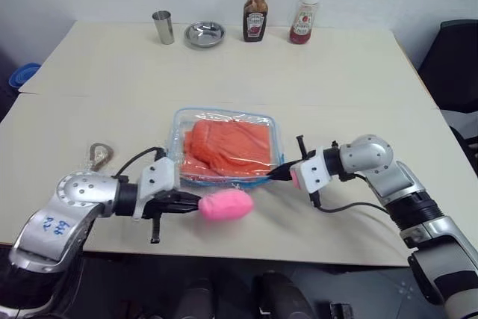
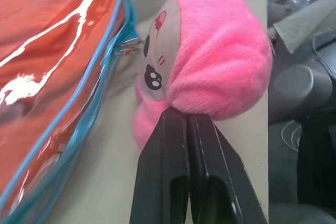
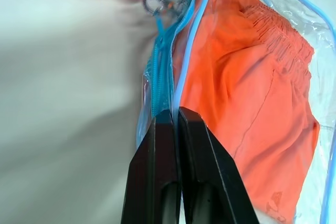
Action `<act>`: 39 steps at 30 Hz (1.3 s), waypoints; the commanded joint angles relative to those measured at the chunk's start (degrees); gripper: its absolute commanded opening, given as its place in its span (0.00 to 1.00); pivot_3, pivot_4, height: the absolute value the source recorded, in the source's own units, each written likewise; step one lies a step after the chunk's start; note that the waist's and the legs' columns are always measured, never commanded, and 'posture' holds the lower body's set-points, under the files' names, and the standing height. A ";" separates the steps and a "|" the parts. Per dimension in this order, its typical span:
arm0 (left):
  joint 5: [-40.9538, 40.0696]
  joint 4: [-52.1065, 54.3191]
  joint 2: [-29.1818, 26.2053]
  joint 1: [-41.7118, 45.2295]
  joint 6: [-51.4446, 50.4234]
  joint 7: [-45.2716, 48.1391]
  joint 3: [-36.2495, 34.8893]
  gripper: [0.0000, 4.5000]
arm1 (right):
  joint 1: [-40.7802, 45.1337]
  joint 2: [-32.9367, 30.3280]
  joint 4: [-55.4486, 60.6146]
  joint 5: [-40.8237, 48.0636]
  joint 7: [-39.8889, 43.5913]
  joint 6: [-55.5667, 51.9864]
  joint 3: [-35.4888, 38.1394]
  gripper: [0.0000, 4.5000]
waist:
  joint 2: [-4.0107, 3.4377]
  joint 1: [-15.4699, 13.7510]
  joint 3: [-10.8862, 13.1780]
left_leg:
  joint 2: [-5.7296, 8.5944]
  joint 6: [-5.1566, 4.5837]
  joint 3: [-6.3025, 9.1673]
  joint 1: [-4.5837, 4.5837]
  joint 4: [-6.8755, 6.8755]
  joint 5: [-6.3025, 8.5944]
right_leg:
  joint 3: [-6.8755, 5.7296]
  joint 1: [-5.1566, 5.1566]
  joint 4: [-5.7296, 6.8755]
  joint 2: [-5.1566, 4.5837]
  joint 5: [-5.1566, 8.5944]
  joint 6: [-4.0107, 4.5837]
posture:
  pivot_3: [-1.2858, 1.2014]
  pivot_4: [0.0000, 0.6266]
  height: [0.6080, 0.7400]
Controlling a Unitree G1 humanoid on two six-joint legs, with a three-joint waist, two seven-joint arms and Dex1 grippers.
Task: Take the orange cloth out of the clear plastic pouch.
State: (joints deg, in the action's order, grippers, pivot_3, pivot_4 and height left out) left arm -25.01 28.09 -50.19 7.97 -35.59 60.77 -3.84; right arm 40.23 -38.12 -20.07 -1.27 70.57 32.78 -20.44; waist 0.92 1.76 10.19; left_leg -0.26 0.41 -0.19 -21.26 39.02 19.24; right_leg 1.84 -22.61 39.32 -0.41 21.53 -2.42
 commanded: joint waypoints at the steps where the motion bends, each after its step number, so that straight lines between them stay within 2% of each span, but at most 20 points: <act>1: -1.12 0.97 -2.38 -5.69 -1.26 -1.68 -9.03 0.00 | 0.25 -3.50 -0.97 0.43 0.88 2.55 2.45 0.00 | -0.02 0.06 0.01 | 0.00 0.00 0.00 0.00 -0.02 0.00 | 0.00 0.00 0.01 0.00 0.00 0.00 | 0.52 0.24 1.00; 3: -2.15 -1.30 -2.71 -9.69 -2.50 -2.14 -15.79 0.00 | -0.23 -4.40 -0.96 1.21 1.37 3.58 2.61 0.00 | -0.02 0.08 0.01 | -0.01 0.00 0.00 0.00 -0.04 0.01 | -0.01 0.00 -0.04 0.00 0.00 0.00 | 0.52 0.24 1.00; 9: -4.30 -9.87 -3.74 -15.69 -4.47 -1.89 -29.38 0.00 | -1.89 -6.69 0.00 3.44 3.27 6.65 2.61 0.00 | -0.04 0.07 0.02 | -0.01 -0.30 0.02 0.02 -0.08 0.18 | -0.05 0.02 -0.11 -0.02 0.01 0.03 | 0.52 0.24 1.00; 13: -5.78 -13.08 -2.92 -14.89 -5.69 -3.59 -31.71 0.00 | -2.17 -7.06 0.11 4.14 3.93 7.29 2.47 0.00 | -0.04 0.05 0.02 | -0.01 -0.31 0.03 0.02 -0.08 0.19 | -0.08 0.04 -0.13 -0.03 0.01 0.03 | 0.52 0.24 1.00; 18: -7.09 -11.51 -0.50 -14.67 -6.08 -5.59 -28.59 0.00 | -2.23 -6.49 1.23 5.33 4.88 5.38 2.13 0.00 | -0.04 0.05 0.03 | -0.01 -0.28 0.04 0.02 -0.08 0.21 | -0.08 0.05 -0.14 -0.04 0.01 0.02 | 0.52 0.24 1.00; 19: -7.30 -11.68 0.17 -14.33 -6.60 -6.53 -27.93 0.00 | -2.41 -6.56 1.72 5.81 5.24 4.50 2.14 0.05 | -0.04 0.05 0.03 | -0.01 -0.28 0.04 0.02 -0.08 0.21 | -0.08 0.05 -0.14 -0.04 0.01 0.02 | 0.52 0.24 1.00; 22: -7.50 -12.96 1.37 -13.38 -7.58 -8.69 -27.19 0.15 | -3.08 -7.08 3.05 6.82 6.22 1.70 2.48 0.23 | -0.04 0.01 0.03 | -0.01 -0.28 0.05 0.02 -0.09 0.21 | -0.09 0.04 -0.14 -0.03 0.01 0.02 | 0.52 0.24 1.00; 26: -8.11 -14.21 2.52 -12.64 -9.10 -11.06 -27.58 0.42 | -4.57 -8.54 6.08 7.93 6.53 -1.15 3.69 0.54 | -0.04 0.01 0.03 | -0.01 -0.28 0.05 0.02 -0.10 0.21 | -0.09 0.04 -0.15 -0.03 0.01 0.02 | 0.52 0.24 1.00; 30: -10.56 -17.81 3.79 -7.51 -14.89 -17.56 -31.35 0.69 | -8.37 -10.26 14.22 12.13 3.50 -10.25 8.23 0.83 | -0.05 -0.13 0.03 | -0.01 -0.28 0.07 0.01 -0.12 0.21 | -0.11 0.04 -0.15 -0.03 0.01 0.02 | 0.52 0.24 1.00; 31: -11.79 -18.30 3.57 -6.38 -16.41 -18.16 -32.46 0.69 | -9.51 -10.78 16.76 13.78 3.27 -13.27 9.25 0.90 | -0.04 -0.16 0.03 | -0.01 -0.28 0.09 0.00 -0.11 0.21 | -0.12 0.04 -0.15 -0.03 0.01 0.02 | 0.52 0.24 1.00; 34: -19.32 -15.73 1.73 -2.79 -22.13 -16.92 -36.31 0.69 | -13.74 -12.65 26.27 19.46 1.56 -23.89 12.79 0.90 | -0.02 -0.21 0.02 | -0.02 -0.26 0.14 -0.06 -0.11 0.22 | -0.16 0.04 -0.20 -0.04 0.01 0.02 | 0.52 0.24 1.00; 36: -23.21 -12.44 -0.29 -0.97 -24.54 -15.60 -36.50 0.69 | -16.01 -13.34 31.19 21.79 0.07 -29.06 14.63 0.90 | -0.02 -0.19 0.02 | -0.02 -0.22 0.17 -0.07 -0.12 0.23 | -0.18 0.07 -0.25 -0.04 0.01 0.02 | 0.52 0.24 1.00; 39: -26.58 -3.66 -4.40 1.47 -23.45 -11.17 -30.58 0.69 | -18.92 -13.71 37.80 24.42 -2.40 -35.86 16.65 0.90 | -0.02 -0.18 0.02 | -0.01 -0.16 0.21 -0.05 -0.12 0.20 | -0.19 0.13 -0.32 -0.05 0.01 0.02 | 0.52 0.24 1.00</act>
State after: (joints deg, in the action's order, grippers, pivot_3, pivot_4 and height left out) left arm -48.84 19.09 -52.90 8.54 -59.64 46.98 -36.44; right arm 21.56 -51.07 13.53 20.78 69.63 -0.02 -5.86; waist 0.89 1.58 10.21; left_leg -0.26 0.40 0.02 -21.31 38.89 19.37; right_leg 1.65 -22.48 39.00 -0.47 21.54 -2.40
